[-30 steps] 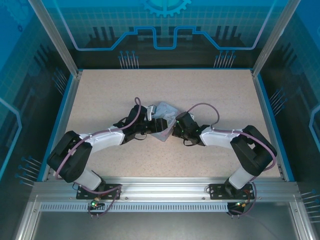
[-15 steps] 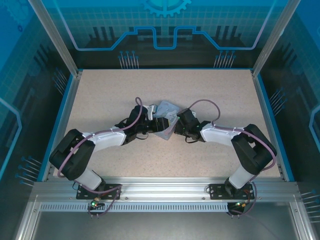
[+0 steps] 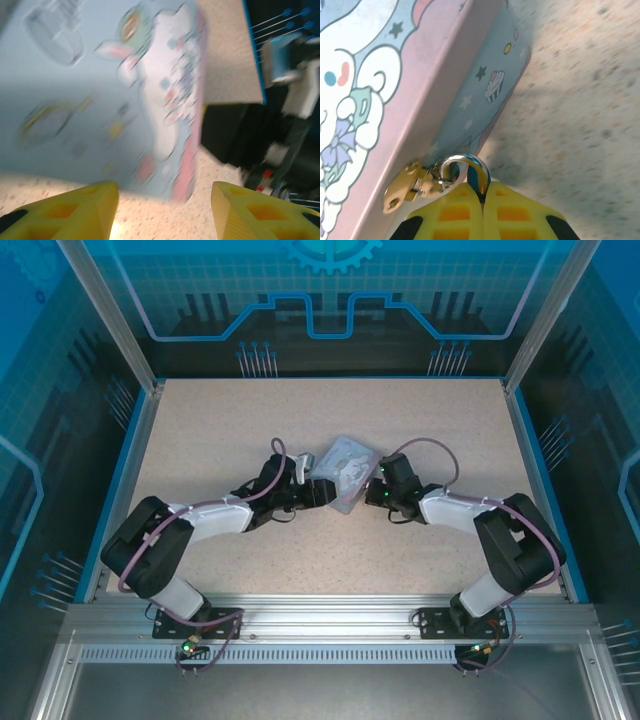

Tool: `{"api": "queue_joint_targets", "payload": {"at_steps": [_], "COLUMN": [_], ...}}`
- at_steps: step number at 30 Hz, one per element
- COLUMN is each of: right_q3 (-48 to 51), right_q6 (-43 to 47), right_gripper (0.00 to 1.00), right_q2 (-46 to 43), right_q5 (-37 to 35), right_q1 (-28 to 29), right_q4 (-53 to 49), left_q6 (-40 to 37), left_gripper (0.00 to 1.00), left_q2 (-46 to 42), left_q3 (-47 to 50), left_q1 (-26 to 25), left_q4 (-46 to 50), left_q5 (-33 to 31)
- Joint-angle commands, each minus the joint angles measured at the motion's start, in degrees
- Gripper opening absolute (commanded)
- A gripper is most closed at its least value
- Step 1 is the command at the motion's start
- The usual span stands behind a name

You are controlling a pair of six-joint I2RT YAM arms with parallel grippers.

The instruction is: Unlock a padlock with a key

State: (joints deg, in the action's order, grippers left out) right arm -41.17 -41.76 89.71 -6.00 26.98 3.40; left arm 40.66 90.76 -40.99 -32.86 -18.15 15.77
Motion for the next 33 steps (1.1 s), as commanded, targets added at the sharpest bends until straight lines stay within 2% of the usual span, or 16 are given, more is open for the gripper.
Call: {"api": "queue_joint_targets", "payload": {"at_steps": [1, 9, 23, 27, 33], "right_q3": [0.82, -0.07, 2.73, 5.21, 5.63], "right_q6": [2.04, 1.01, 0.22, -1.79, -2.02], "right_gripper": [0.05, 0.05, 0.05, 0.05, 0.06], "right_q2": [-1.14, 0.64, 0.47, 0.37, 0.81], "right_q5": [0.07, 1.12, 2.18, 1.52, 2.99], "right_q1": [-2.89, -2.14, 3.81, 4.49, 4.31], "right_q4": [1.65, 0.22, 0.25, 1.64, 3.02], "left_q6": [1.36, 1.88, -2.92, -4.1, -4.63], "left_gripper": [0.55, 0.55, 0.55, 0.55, 0.55], "left_q2": [3.5, 0.33, -14.23, -11.83, -3.53], "left_q3": [3.64, 4.41, -4.13, -9.38, -16.38], "left_q1": [0.27, 0.3, 0.3, 0.31, -0.99], "left_q4": [12.94, 12.32, 22.68, 22.46, 18.97], "left_q5": [-3.19, -3.36, -5.55, -3.65, -0.84]}}
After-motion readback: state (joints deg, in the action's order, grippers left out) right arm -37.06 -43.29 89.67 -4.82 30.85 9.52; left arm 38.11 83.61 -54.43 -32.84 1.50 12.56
